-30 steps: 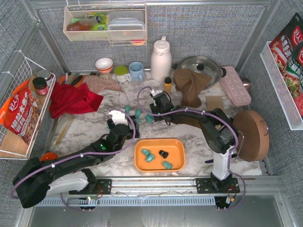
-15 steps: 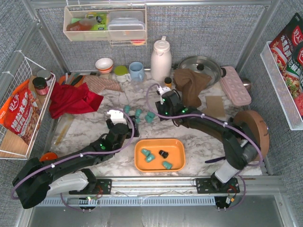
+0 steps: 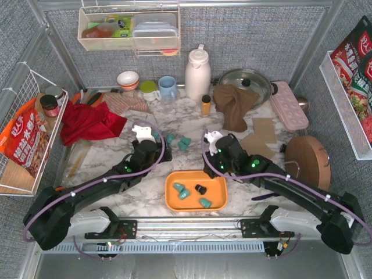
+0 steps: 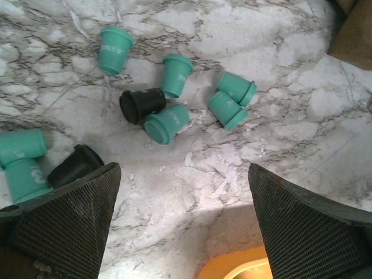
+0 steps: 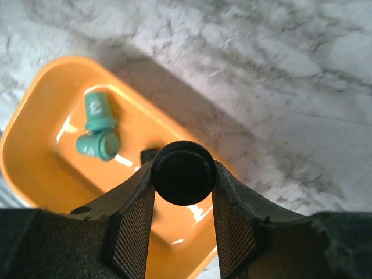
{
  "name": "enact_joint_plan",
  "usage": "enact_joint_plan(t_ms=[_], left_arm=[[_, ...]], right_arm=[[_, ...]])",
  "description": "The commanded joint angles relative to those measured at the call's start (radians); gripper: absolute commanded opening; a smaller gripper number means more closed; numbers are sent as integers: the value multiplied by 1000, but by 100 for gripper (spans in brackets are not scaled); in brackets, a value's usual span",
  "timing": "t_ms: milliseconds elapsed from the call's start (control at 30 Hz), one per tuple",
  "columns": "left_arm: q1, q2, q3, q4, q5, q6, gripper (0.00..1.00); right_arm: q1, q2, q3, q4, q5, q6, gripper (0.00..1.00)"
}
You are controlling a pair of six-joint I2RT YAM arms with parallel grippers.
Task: Mix the coffee capsules in the storage basket
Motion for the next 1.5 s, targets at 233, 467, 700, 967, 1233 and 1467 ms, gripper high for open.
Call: enact_joint_plan(t_ms=[233, 467, 700, 967, 1233, 1467], left_arm=[[40, 228, 189, -130, 51, -114, 99], [52, 340, 268, -173, 20, -167, 99], [60, 432, 311, -181, 47, -179, 96], [62, 537, 414, -293, 18, -245, 90], [62, 619, 549, -466, -25, -316, 89], [62, 649, 576, -510, -35, -352, 87]], right_arm=[[84, -93, -139, -31, -19, 41, 41], [84, -64, -165, -22, 24, 31, 69], [79, -135, -113, -40, 139, -15, 78], [23, -162, -135, 123, 212, -15, 80], [0, -193, -265, 305, 282, -11, 81], [-7, -263, -337, 356, 313, -11, 84]])
